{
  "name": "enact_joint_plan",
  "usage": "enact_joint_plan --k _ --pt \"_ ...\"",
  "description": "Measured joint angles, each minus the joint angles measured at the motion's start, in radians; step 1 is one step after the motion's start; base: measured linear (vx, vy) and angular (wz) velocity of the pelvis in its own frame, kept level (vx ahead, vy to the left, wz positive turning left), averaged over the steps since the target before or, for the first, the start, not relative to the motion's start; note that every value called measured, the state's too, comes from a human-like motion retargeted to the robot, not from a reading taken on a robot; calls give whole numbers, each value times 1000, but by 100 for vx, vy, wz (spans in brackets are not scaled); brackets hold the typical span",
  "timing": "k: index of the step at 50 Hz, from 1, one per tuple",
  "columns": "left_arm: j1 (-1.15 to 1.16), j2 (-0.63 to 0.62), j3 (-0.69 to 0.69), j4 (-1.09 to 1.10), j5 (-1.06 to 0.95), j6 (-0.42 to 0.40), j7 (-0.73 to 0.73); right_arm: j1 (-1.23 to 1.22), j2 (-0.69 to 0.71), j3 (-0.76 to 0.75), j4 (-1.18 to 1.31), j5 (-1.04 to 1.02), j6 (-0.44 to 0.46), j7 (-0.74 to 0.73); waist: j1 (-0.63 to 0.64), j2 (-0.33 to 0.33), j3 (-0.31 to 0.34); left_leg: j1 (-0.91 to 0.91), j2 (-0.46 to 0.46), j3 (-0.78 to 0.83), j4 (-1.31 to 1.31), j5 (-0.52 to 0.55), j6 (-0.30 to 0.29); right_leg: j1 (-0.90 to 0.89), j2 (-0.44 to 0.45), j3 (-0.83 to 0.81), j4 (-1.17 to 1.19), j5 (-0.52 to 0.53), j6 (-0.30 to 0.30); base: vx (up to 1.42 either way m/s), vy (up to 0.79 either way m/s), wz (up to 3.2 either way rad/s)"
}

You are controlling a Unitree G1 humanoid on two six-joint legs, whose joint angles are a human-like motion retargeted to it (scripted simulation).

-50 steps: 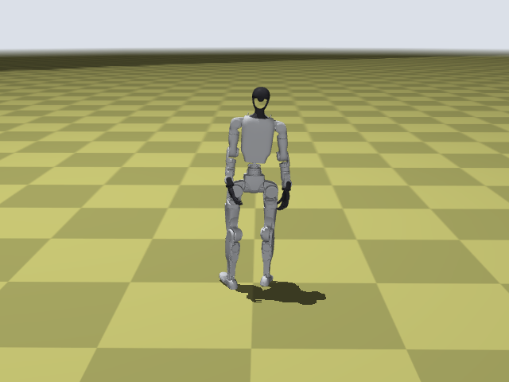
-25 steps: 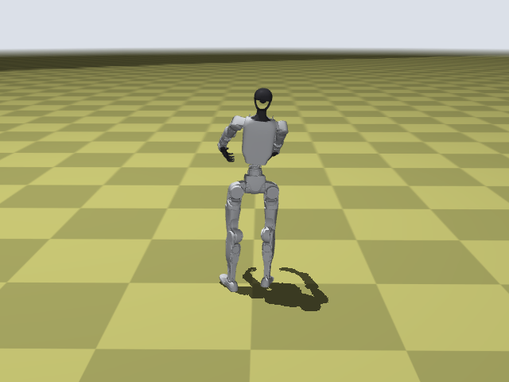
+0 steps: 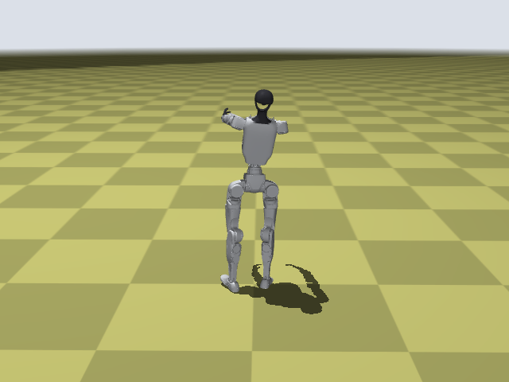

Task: In place motions

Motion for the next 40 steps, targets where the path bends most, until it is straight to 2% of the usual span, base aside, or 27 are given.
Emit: enact_joint_plan --k 8,13,15,20,25,30,35,38,40 --pt "21 -1 16 20 -27 36 -29 11 4 -13 6 23 1 -9 4 -6 2 2 0 0 -2 1 1 0 -1 -3 -1 2 1 0 0 0" --pt "45 -5 28 8 7 27 -34 24 -17 0 15 -12 -16 6 7 -10 18 5 -1 -1 -2 3 2 3 -1 -5 -1 6 -1 0 0 0" --pt "66 -5 37 -9 36 16 -43 47 -35 14 11 -83 -35 11 9 -11 26 7 -2 -2 -1 3 4 6 0 -5 -2 8 -3 0 0 0" --pt "188 27 66 -105 211 16 -125 178 -93 48 -18 -409 -99 -23 9 -4 51 15 -8 -5 0 4 8 16 3 -2 -7 11 -8 -1 3 -2" --pt "392 109 95 -208 414 12 -191 356 -134 20 -6 -624 -65 -126 0 12 91 25 -13 1 -3 4 10 19 4 4 -10 15 -12 -2 6 -6" --pt "645 135 160 -204 480 16 -155 583 -153 -24 65 -600 -20 -100 -12 21 128 31 -15 4 -6 5 10 19 3 11 -10 19 -13 0 0 0" --pt "877 67 270 -143 474 111 -266 797 -163 -48 217 -661 71 -76 -24 23 154 22 -18 2 -14 12 10 10 -1 9 -12 21 -11 0 0 0" --pt "987 27 283 -114 487 180 -335 911 -165 -55 293 -744 159 -60 -23 21 161 9 -19 1 -17 15 8 -2 -4 7 -13 23 -10 0 0 0" --pt "1045 -3 284 -86 507 188 -344 981 -165 -67 327 -793 194 -39 -18 22 164 -2 -19 1 -17 17 8 -13 -5 7 -13 24 -9 0 0 0"
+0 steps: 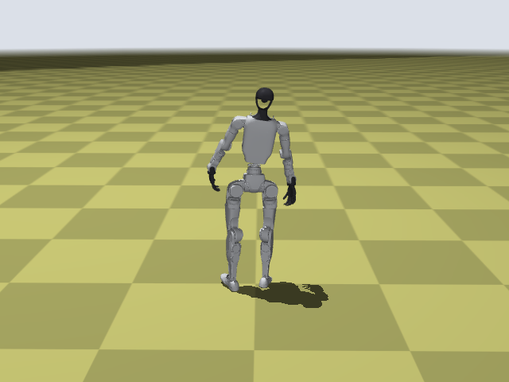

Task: In place motions

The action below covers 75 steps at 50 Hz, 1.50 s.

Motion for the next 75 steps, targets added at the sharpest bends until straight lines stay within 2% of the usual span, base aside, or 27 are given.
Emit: enact_joint_plan --k 6,12,15,18,20,22,25,29,37,40,43,48,53,63,66,69,75 --pt "87 -102 -19 154 19 16 45 176 33 -43 2 18 21 71 -8 1 30 -14 4 -5 1 3 0 -10 0 -2 0 3 1 -2 -1 2" --pt "160 -221 -56 216 -67 75 48 234 87 -72 2 228 -1 98 -28 -7 79 6 9 9 -1 4 0 -5 7 13 6 8 -4 0 -1 -12" --pt "189 -281 -82 216 -86 71 64 234 106 -54 -6 280 -9 95 -19 -17 98 23 9 34 -4 2 0 -7 20 37 9 10 -17 -1 -2 -41" --pt "202 -322 -127 216 -48 58 80 229 114 2 -38 214 5 65 -44 -18 115 33 8 15 -9 7 4 6 20 17 2 18 -15 -2 -1 25" --pt "197 -343 -151 216 19 57 89 217 110 50 -54 113 6 46 -79 -23 122 24 22 -17 6 8 -14 15 3 -12 -1 22 -7 -2 0 34" --pt "188 -346 -157 208 110 118 159 204 105 92 -61 19 2 17 -19 -30 121 30 28 44 1 11 -13 3 11 48 5 23 -8 -2 0 -109" --pt "175 -308 -201 179 205 121 141 191 96 133 -72 -49 -5 -10 83 -31 125 42 15 128 -24 24 15 -14 37 135 8 36 -14 -1 0 -129" --pt "159 -261 -255 153 274 121 83 188 95 128 -85 -44 -17 10 -4 -33 109 26 18 20 -8 9 -4 -2 10 24 6 22 -5 -1 -1 119" --pt "155 -263 -232 150 246 120 106 185 115 121 -93 40 -29 44 9 -42 102 23 16 33 -9 13 -1 6 26 31 -3 18 -16 0 0 2" --pt "161 -283 -227 160 249 119 79 187 123 133 -99 21 -17 47 7 -43 103 28 16 29 -10 12 0 11 24 29 -3 18 -13 1 0 12" --pt "167 -304 -223 173 274 136 41 187 124 153 -112 -12 -6 51 -39 -49 100 16 31 -15 14 6 -25 20 2 -12 0 14 -5 1 1 62" --pt "160 -303 -182 175 247 140 54 182 113 178 -171 -78 -22 101 -36 -48 101 18 34 -6 14 9 -23 21 3 0 3 14 -4 0 0 -5" --pt "152 -287 -176 171 281 143 -1 153 85 109 -350 6 -51 96 -29 -45 110 34 29 7 3 9 -14 23 9 11 4 16 -5 0 0 -4" --pt "157 -295 -161 188 280 153 -4 -46 79 -36 -1003 566 -45 50 -62 -20 77 25 31 16 -2 5 -9 1 19 20 6 19 -4 0 0 -2" --pt "159 -296 -168 185 290 154 8 -120 68 -34 -1254 708 -80 -27 -58 -21 69 22 31 20 -1 6 -8 -1 18 24 6 18 -5 0 0 0" --pt "162 -294 -175 182 303 153 13 -196 33 -36 -1493 763 -132 -127 -50 -25 56 17 28 21 0 6 -7 -3 17 25 6 17 -5 3 -8 1" --pt "162 -290 -175 186 306 157 9 -361 -79 -72 -1872 626 -296 -432 -40 -35 35 7 24 13 -1 8 -6 -5 14 16 5 13 -4 1 -7 10"
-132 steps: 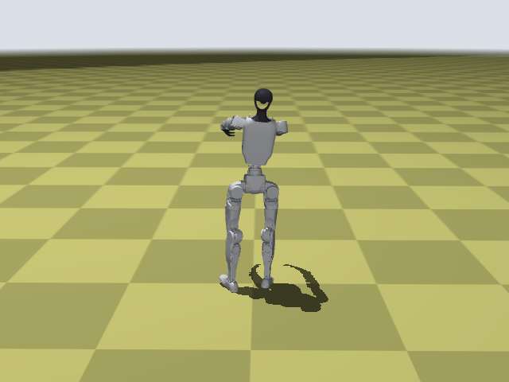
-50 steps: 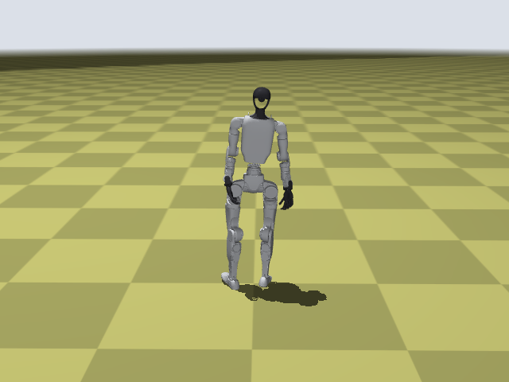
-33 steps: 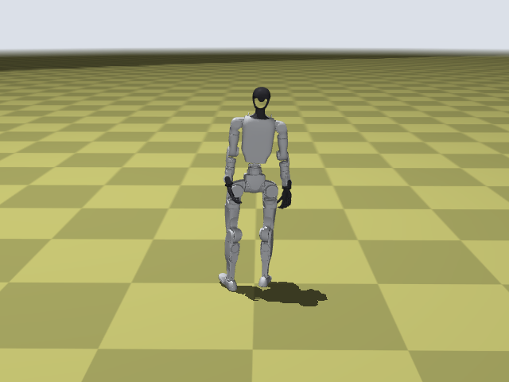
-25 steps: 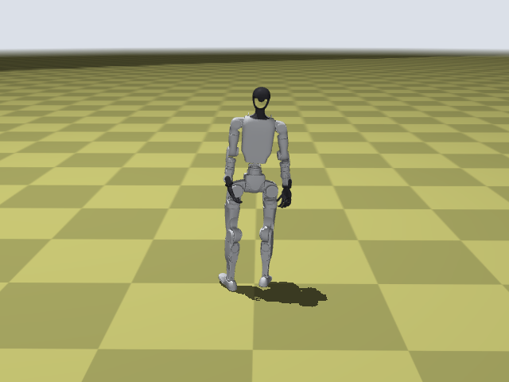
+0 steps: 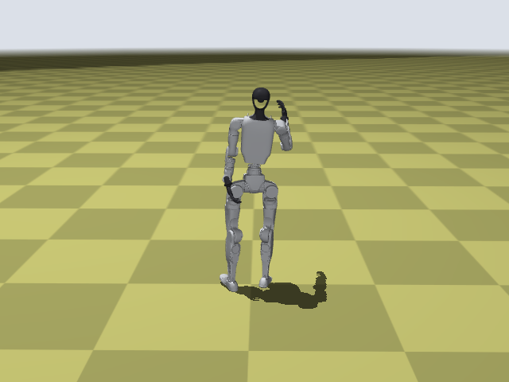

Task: In place motions

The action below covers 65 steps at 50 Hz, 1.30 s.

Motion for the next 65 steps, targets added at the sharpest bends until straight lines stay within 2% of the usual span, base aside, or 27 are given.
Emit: enact_joint_plan --k 5,7,10,13,15,18,20,22,23,25,27,31,32,34,35,37,40,41,43,45,47,49,51,53,57,62,65 --pt "-2 5 0 6 3 0 6 -116 -117 -85 -171 -240 -128 -409 5 -12 -18 -8 -2 -15 0 -1 0 1 -2 -16 -2 -5 1 0 -3 11" --pt "-1 8 -1 9 3 -1 7 -156 -160 -109 -185 -331 -157 -520 7 -16 -28 -12 -2 -21 0 -2 -1 0 -2 -22 -2 -7 2 0 0 0" --pt "3 11 -3 14 -1 -4 4 -223 -209 -119 -150 -426 -178 -605 8 -21 -40 -15 0 -30 3 -4 -4 -1 -3 -29 -1 -10 3 0 0 0" --pt "1 15 -1 20 -6 -4 -2 -315 -198 -64 -25 -433 -111 -599 12 -21 -50 -20 3 -30 6 -5 -6 -4 -2 -28 0 -10 3 0 0 0" --pt "0 17 2 24 -6 -2 -7 -366 -152 -20 71 -369 28 -447 16 -22 -59 -23 5 -27 7 -5 -7 -7 -2 -25 0 -10 3 0 0 0" --pt "-2 21 6 26 1 5 -14 -411 -83 -3 180 -250 321 -36 29 -24 -71 -26 4 -19 6 -4 -5 -11 0 -17 0 -10 3 0 0 0" --pt "-5 23 8 26 6 8 -17 -408 -60 -17 198 -207 433 328 37 -27 -74 -28 4 -17 6 -3 -4 -12 1 -15 0 -10 2 0 0 0" --pt "-6 22 10 22 9 9 -16 -383 -40 -33 186 -148 464 512 40 -28 -72 -29 2 -19 6 -2 -3 -9 1 -17 -1 -11 2 0 0 0" --pt "-5 19 11 21 8 7 -13 -366 -33 -39 172 -114 445 517 38 -27 -71 -29 2 -21 6 -1 -2 -7 1 -20 -2 -11 2 0 0 0" --pt "-5 18 14 23 3 3 -7 -316 -35 -48 122 -31 347 409 29 -23 -69 -31 1 -28 6 -1 -2 -6 1 -26 -3 -13 2 1 3 21" --pt "-5 15 16 25 -4 -1 -8 -254 -40 -54 58 -17 165 241 13 -16 -63 -31 1 -37 7 -3 -3 -4 0 -35 -3 -14 3 2 4 23" --pt "-4 9 26 26 -19 -3 -10 -116 -63 -86 -58 -143 -214 -211 -6 -6 -46 -31 4 -41 10 -4 -5 -3 0 -38 -3 -13 4 0 0 0" --pt "-4 8 27 26 -23 -5 -11 -79 -75 -95 -83 -191 -278 -334 -9 -3 -42 -30 5 -40 10 -5 -6 -4 1 -36 -3 -13 4 0 0 0" --pt "-3 7 24 28 -30 -6 -16 -7 -93 -108 -124 -294 -333 -547 -13 2 -35 -27 6 -35 9 -5 -6 -6 1 -31 -2 -11 3 -1 2 -10" --pt "-4 7 22 28 -31 -5 -19 29 -96 -111 -138 -347 -341 -630 -13 5 -31 -25 6 -31 8 -5 -6 -7 2 -27 -2 -10 3 -1 4 -25" --pt "-6 7 18 28 -32 -1 -26 95 -82 -97 -132 -432 -339 -681 -13 9 -22 -20 7 -22 7 -5 -7 -7 3 -21 -2 -8 2 0 3 -26" --pt "-10 5 11 27 -32 3 -32 169 -30 -43 -45 -494 -351 -679 -11 13 -5 -6 9 -11 7 -5 -6 -2 4 -11 0 -4 1 -1 4 -26" --pt "-12 4 9 26 -32 3 -33 183 2 -16 -3 -476 -325 -660 -10 15 1 -2 10 -7 6 -5 -6 1 5 -8 0 -3 1 -1 5 -25" --pt "-17 2 2 22 -29 3 -37 211 79 37 72 -371 -196 -511 -8 18 11 6 11 0 6 -3 -5 6 6 -3 0 -1 0 -1 6 -17" --pt "-25 4 -2 14 -16 3 -45 234 156 68 110 -154 42 -258 -6 17 21 9 10 4 6 -1 -4 12 7 -1 -2 0 0 0 3 -4" --pt "-28 3 -8 4 -4 2 -47 244 206 85 114 108 160 -109 1 14 23 11 8 4 5 2 -3 18 6 -3 -3 -1 -1 0 0 0" --pt "-28 2 -18 -5 -2 -3 -45 233 217 79 83 280 78 -32 5 11 18 8 6 -4 5 3 -3 21 3 -12 -4 -3 0 3 3 26" --pt "-27 0 -30 -10 -7 -8 -44 207 205 72 55 349 -54 -124 10 8 10 4 3 -14 7 3 -4 23 -1 -22 -5 -5 1 2 3 28" --pt "-29 -1 -34 -13 -10 -9 -46 170 166 62 13 271 -127 -239 18 2 6 3 -1 -21 7 3 -3 25 -4 -28 -5 -7 1 1 2 19" --pt "-31 -3 -34 -9 -22 -10 -41 67 78 22 -85 -12 -118 -332 36 -8 4 5 -8 -30 5 3 -1 31 -7 -32 -5 -10 1 0 0 0" --pt "-31 0 -25 8 -54 -13 -34 -86 -2 13 -123 -312 -169 -264 24 -16 -10 -4 -14 -62 6 -2 -3 27 -15 -61 -3 -14 4 -2 0 35" --pt "-34 5 -16 15 -66 -11 -36 -158 -24 21 -102 -471 -10 -25 10 -18 -16 -4 -18 -83 3 -6 -1 25 -17 -82 -3 -15 6 -2 -1 35"
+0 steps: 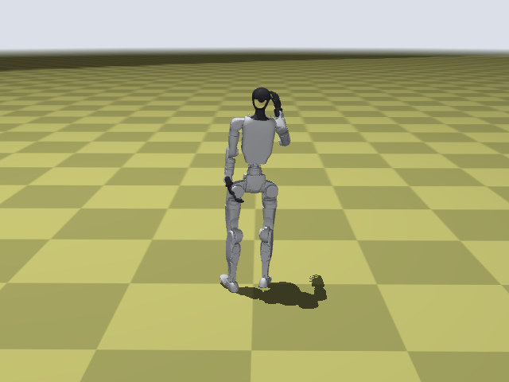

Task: In place motions

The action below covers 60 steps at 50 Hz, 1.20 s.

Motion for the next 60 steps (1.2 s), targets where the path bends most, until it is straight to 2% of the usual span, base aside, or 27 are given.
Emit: enact_joint_plan --k 2,3,5,6,8,14,17,21,24,25,27,28,30,32,33,35,40,45,48,50,52,54,57,60 --pt "-5 4 8 3 -3 3 -2 -30 -11 2 11 -142 130 279 -3 -3 -1 -1 0 -7 1 -1 -1 0 -1 -6 0 0 1 -1 -1 10" --pt "-6 6 10 4 -4 3 -3 -36 -17 3 18 -222 167 417 -2 -5 0 -2 1 -7 2 -1 -1 0 -1 -7 0 0 1 0 0 0" --pt "-7 9 14 4 -9 4 -4 -34 -32 7 22 -331 242 568 1 -8 0 -2 2 -6 3 0 -1 2 0 -5 0 -1 1 0 0 0" --pt "-5 9 15 3 -10 5 -4 -26 -37 5 12 -351 258 555 0 -8 1 -1 3 -4 3 1 -1 3 1 -4 0 -1 1 0 0 0" --pt "-5 9 21 2 -10 5 -8 1 -40 -1 -17 -356 248 457 -4 -6 0 -2 5 -1 3 1 -1 4 3 -3 -1 -2 0 0 0 0" --pt "5 2 30 5 -12 0 -7 109 -19 -53 -91 -159 56 -135 -47 11 -1 0 8 -14 4 -6 -3 5 6 -15 -1 -4 1 0 0 0" --pt "8 -1 35 4 -11 -1 -6 162 -4 -105 -110 -57 -12 -365 -53 16 0 -1 13 -5 8 -7 -6 1 6 -6 0 -2 1 1 0 -16" --pt "10 -1 25 5 -10 1 -10 207 35 -176 -80 45 -58 -566 -51 19 1 4 16 16 7 -7 -7 -5 7 9 0 2 1 0 0 -31" --pt "11 -3 18 4 -5 4 -13 205 89 -202 0 171 -28 -640 -45 24 1 9 18 36 4 -7 -6 -11 11 30 1 6 -1 -2 0 -41" --pt "11 -4 16 4 -2 5 -14 198 114 -206 34 223 2 -634 -42 26 1 11 18 44 2 -6 -4 -14 13 39 2 7 -2 -2 0 -47" --pt "12 -5 12 1 4 5 -14 178 167 -212 91 356 156 -520 -35 30 -1 16 19 60 -2 -5 -3 -18 17 56 3 9 -3 -1 0 -43" --pt "12 -6 9 0 9 5 -15 169 191 -218 112 409 254 -414 -33 32 -1 17 19 66 -3 -5 -2 -19 19 63 3 10 -4 0 -1 -32" --pt "11 -5 4 -4 21 6 -19 158 225 -234 137 467 429 -87 -32 34 -1 19 20 72 -4 -4 -2 -22 20 71 5 11 -5 1 -2 -21" --pt "12 -5 -2 -7 29 5 -19 163 231 -222 149 520 505 142 -31 36 -1 21 21 76 -5 -4 -2 -22 22 75 5 12 -5 0 0 0" --pt "12 -4 -3 -8 31 4 -20 168 227 -212 148 535 496 204 -32 36 0 21 21 77 -5 -4 -2 -22 22 76 5 12 -5 0 0 0" --pt "16 -2 -5 -9 32 2 -20 181 204 -181 132 521 446 216 -36 36 1 23 22 79 -5 -4 -2 -21 23 78 5 12 -6 0 0 0" --pt "9 -2 0 -3 25 8 -22 204 119 -107 29 272 316 49 -31 35 7 28 24 81 -6 -5 -2 -20 25 80 6 12 -5 0 0 0" --pt "9 -2 -2 -10 24 7 -19 193 19 -79 -100 44 91 -142 -19 27 9 27 22 76 -8 -3 -2 -17 24 74 6 10 -5 0 0 4" --pt "8 0 -5 -11 27 6 -17 167 -37 -81 -161 -99 32 -221 -13 20 8 23 20 68 -7 -1 -2 -13 22 66 4 8 -5 -1 0 19" --pt "7 0 -6 -10 26 6 -15 142 -65 -77 -179 -164 34 -256 -7 14 8 21 19 63 -7 0 -2 -10 21 61 3 6 -5 0 0 9" --pt "9 0 -5 -9 20 6 -14 105 -69 -58 -153 -192 55 -227 -1 11 6 21 18 60 -8 1 -2 -8 20 58 3 5 -6 0 0 0" --pt "13 -2 1 -8 14 4 -11 55 -49 -37 -84 -200 121 -79 -7 10 2 19 17 49 -6 -1 -4 -7 18 49 3 4 -5 -1 -3 28" --pt "22 -5 8 -6 -2 -7 3 -16 -2 -10 61 -245 261 221 -33 13 -8 13 18 22 -1 -5 -7 -6 13 25 4 1 -3 -3 -1 43" --pt "25 -5 17 -9 -9 -16 14 -67 22 19 190 -300 350 346 -49 15 -12 9 16 4 2 -8 -8 -6 10 7 5 0 -1 0 1 29"
